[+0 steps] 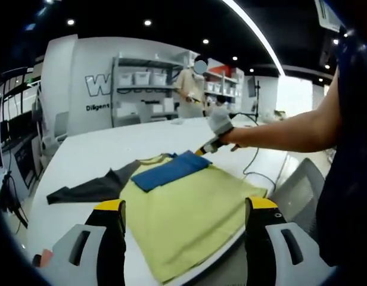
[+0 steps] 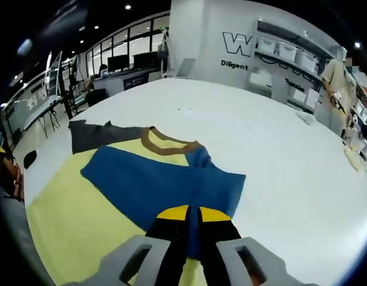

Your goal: Fold the garment on the visible template until the final outline fits inside the template.

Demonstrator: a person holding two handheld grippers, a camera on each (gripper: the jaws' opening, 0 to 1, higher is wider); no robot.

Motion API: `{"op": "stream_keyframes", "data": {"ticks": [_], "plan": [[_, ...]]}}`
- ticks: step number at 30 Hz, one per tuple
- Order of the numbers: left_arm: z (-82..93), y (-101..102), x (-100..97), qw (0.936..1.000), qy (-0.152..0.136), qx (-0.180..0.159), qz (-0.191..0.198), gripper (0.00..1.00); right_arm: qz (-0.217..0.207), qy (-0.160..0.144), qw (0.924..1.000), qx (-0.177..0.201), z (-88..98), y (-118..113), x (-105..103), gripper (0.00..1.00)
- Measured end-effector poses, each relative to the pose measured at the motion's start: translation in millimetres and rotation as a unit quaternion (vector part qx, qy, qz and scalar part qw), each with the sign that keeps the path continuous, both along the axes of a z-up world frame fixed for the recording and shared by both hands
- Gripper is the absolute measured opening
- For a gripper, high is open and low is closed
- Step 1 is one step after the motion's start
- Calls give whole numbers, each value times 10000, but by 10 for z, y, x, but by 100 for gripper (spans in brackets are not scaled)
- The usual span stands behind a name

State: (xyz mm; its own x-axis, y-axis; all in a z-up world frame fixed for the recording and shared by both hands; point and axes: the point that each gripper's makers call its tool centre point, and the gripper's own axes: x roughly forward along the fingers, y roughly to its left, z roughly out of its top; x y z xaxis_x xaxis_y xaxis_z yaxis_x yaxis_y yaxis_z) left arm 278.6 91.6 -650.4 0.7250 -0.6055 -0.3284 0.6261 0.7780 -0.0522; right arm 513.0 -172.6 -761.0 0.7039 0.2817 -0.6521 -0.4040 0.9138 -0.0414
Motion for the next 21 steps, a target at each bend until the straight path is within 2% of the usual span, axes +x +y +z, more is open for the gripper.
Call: {"op": "stream_keyframes", "data": {"ticks": [5,9,21], "plan": [[-14,-11,-9,10000,29,22,-44,77,-196,-2,9998,54,-14,-143,-32,1],[-16,-15,-13,10000,35,26,-62,77,-444,115,9988,153,-79,-284,-70,3],[-10,-9,-16,10000,16,31,-50,76,-713,535,9955,310,-396,-357,-221,4]]}}
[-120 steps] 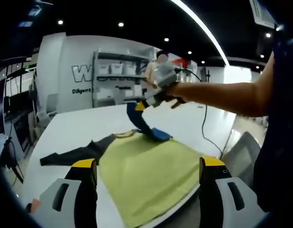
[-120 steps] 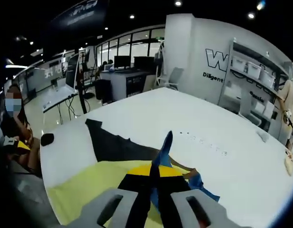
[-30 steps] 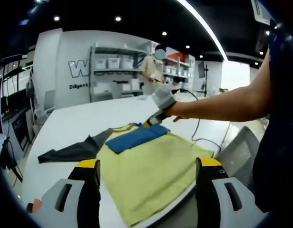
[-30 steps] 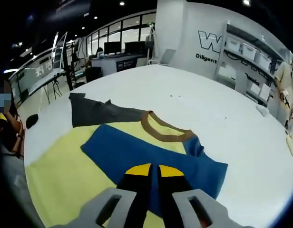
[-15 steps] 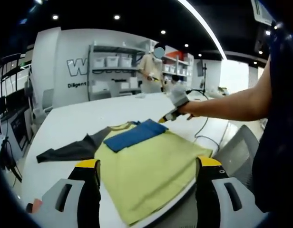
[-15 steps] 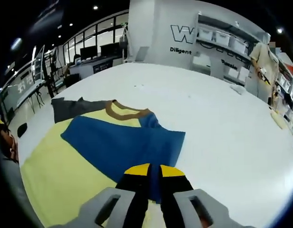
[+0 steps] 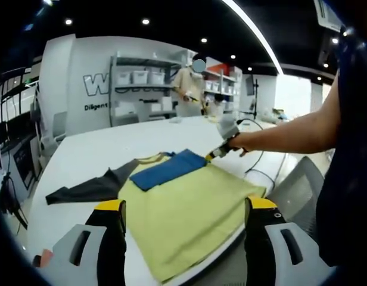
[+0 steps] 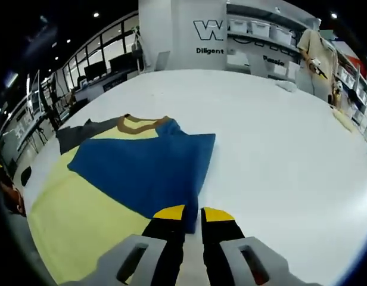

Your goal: Fold the garment on the visible template until the final outline fits inside the template.

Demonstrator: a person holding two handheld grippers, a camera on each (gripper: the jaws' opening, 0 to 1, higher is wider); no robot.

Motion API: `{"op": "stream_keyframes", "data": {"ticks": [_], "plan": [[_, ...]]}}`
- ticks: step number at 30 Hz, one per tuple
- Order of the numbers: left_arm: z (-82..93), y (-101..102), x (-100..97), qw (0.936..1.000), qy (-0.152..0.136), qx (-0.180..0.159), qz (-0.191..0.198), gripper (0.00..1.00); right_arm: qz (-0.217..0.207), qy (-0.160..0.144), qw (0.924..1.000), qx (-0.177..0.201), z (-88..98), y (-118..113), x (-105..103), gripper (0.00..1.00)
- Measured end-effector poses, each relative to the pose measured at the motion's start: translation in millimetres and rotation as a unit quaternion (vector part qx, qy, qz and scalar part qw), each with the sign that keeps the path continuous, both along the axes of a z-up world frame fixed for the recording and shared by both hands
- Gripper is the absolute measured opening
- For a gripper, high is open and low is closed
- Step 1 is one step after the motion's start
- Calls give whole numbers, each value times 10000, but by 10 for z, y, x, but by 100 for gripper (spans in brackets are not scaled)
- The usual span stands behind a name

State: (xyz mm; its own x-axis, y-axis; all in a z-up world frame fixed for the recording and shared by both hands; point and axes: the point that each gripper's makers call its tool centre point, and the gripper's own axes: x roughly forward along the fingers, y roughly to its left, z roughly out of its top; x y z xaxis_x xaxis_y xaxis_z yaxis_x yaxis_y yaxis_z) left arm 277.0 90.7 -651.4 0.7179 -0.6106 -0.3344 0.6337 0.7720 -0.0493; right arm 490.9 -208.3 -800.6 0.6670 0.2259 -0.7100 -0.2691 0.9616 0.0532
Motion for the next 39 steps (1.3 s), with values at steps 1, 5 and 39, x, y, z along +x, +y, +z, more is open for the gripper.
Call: {"op": "stream_keyframes", "data": {"ticks": [1,5,39], "plan": [[-1,2,0,10000,1,3,2,76,0,-2,10000,-1,9,10,-11,4],[-6,3,2,10000,8,15,-2,76,83,-32,9999,-71,-14,23,-28,0],[0,7,5,10000,-19,25,9,76,729,-316,9936,-804,-27,290,-56,0]]}}
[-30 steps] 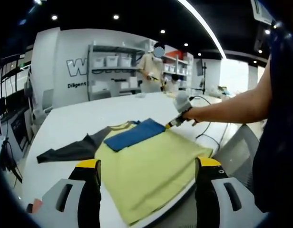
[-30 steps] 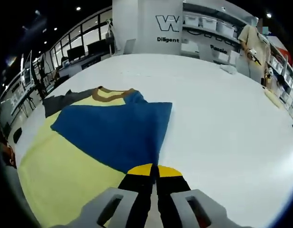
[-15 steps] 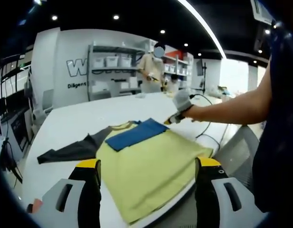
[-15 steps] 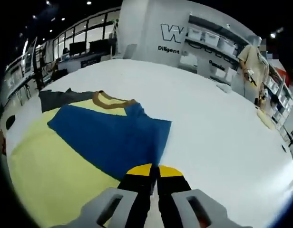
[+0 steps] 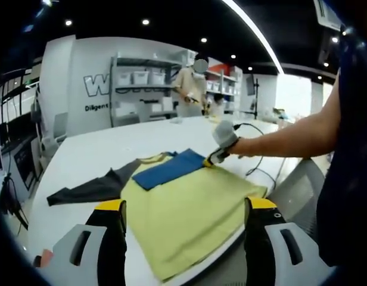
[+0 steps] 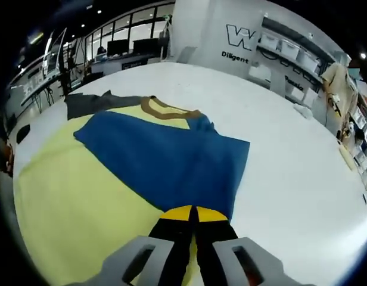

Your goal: Fold the garment on the visible template until the final outline fits inside the template.

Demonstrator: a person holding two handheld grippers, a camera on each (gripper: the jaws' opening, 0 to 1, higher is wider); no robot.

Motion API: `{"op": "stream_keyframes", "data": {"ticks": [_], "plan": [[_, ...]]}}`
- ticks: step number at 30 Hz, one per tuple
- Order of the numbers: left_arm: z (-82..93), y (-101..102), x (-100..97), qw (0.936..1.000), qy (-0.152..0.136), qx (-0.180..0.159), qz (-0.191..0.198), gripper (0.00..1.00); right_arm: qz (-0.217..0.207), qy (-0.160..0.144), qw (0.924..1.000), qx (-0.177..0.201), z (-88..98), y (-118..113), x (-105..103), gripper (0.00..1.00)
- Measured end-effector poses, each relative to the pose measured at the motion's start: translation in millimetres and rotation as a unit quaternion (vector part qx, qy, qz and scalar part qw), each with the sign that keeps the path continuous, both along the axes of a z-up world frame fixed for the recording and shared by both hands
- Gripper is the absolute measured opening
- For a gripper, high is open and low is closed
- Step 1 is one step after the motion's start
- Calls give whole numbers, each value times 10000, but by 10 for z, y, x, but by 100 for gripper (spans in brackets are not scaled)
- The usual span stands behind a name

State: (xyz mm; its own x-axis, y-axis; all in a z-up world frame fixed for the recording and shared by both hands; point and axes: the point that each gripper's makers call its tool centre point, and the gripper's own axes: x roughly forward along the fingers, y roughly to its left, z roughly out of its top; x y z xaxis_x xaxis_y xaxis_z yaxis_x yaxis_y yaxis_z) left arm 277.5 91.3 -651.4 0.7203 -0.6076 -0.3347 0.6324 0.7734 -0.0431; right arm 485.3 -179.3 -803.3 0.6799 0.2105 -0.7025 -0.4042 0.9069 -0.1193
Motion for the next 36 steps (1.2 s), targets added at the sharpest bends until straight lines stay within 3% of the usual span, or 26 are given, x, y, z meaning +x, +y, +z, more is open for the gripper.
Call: {"op": "stream_keyframes", "data": {"ticks": [4,10,14,17,21,24,27,30,32,36], "plan": [[4,-4,-7,10000,4,-11,-14,76,111,-117,9997,-205,3,15,2,0],[17,-1,-11,10000,28,-52,-31,75,102,-123,9997,-210,-6,10,29,0],[228,117,114,9945,215,-993,259,74,96,-162,9996,-231,4,16,29,0],[328,312,284,9967,-75,-682,431,73,69,-218,9995,-206,7,18,23,0],[393,527,540,9958,-167,-665,612,73,134,-267,9994,-164,76,72,0,1],[286,731,739,9952,-158,-478,840,73,148,-385,9990,-169,213,78,17,1],[101,922,907,9936,28,-456,1036,73,187,-640,9977,-141,438,116,13,1],[-90,1103,1044,9909,241,-447,1246,72,225,-1055,9941,-65,778,187,-6,1],[-211,1216,1128,9896,327,-363,1354,72,298,-1330,9906,-69,992,243,-50,2],[-479,1435,1305,9868,503,-132,1531,70,363,-1564,9870,-24,1228,310,-228,2]]}}
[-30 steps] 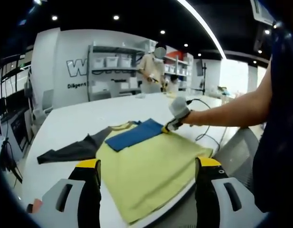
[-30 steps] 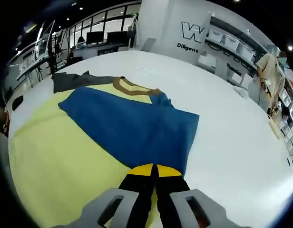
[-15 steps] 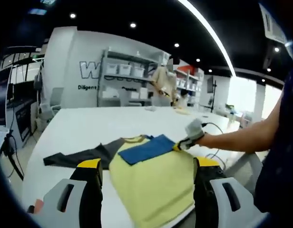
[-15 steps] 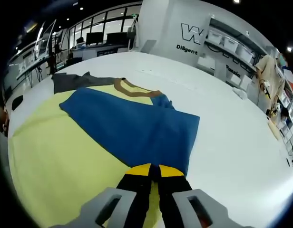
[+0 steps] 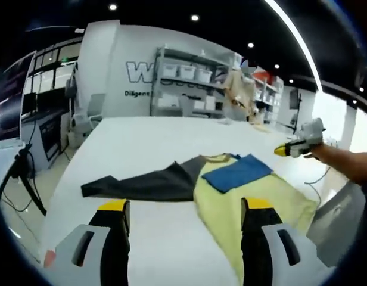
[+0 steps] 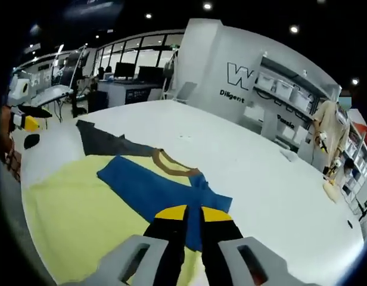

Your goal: Fold the garment on the visible template until the final outline fits inside the template.

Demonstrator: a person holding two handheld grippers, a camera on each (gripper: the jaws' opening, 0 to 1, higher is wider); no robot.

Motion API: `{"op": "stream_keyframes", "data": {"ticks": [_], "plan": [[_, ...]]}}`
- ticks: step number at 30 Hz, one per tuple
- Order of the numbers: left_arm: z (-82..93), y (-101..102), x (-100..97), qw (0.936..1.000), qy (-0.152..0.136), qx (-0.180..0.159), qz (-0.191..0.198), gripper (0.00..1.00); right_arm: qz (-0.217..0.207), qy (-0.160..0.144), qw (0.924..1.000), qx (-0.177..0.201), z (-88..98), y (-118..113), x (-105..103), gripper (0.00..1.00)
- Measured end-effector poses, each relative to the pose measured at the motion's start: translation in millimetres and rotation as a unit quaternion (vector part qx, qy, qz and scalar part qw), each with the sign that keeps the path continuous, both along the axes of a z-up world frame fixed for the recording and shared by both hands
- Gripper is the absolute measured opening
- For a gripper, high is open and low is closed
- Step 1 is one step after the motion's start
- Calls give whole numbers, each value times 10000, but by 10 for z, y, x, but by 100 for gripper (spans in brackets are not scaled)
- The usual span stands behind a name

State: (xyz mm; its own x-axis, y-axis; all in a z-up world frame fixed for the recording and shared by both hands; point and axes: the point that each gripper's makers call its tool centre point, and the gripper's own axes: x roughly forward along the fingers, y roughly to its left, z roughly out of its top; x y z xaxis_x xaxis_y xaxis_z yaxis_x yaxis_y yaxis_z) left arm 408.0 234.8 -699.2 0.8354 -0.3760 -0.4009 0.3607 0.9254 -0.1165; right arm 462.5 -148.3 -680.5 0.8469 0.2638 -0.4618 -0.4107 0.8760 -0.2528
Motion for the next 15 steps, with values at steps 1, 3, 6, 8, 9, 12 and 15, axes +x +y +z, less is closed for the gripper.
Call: {"op": "stream_keyframes", "data": {"ticks": [1,3,6,8,9,12,15], "plan": [[-44,20,33,10000,34,-9,8,70,8,-22,10000,19,20,9,-25,2],[-169,104,109,9998,185,-58,101,70,36,-79,9999,81,77,44,-139,3],[-269,177,198,9992,301,-134,218,70,111,-125,9998,122,126,105,-298,3],[-312,221,269,9989,330,-162,291,70,163,-138,9997,147,150,151,-421,3],[-334,250,312,9987,344,-169,330,69,170,-137,9996,154,153,157,-443,3],[-373,308,402,9983,373,-141,416,69,209,-157,9993,283,170,212,-705,3],[-417,389,503,9976,416,-215,516,68,248,-127,9991,327,148,262,-918,3]]}}
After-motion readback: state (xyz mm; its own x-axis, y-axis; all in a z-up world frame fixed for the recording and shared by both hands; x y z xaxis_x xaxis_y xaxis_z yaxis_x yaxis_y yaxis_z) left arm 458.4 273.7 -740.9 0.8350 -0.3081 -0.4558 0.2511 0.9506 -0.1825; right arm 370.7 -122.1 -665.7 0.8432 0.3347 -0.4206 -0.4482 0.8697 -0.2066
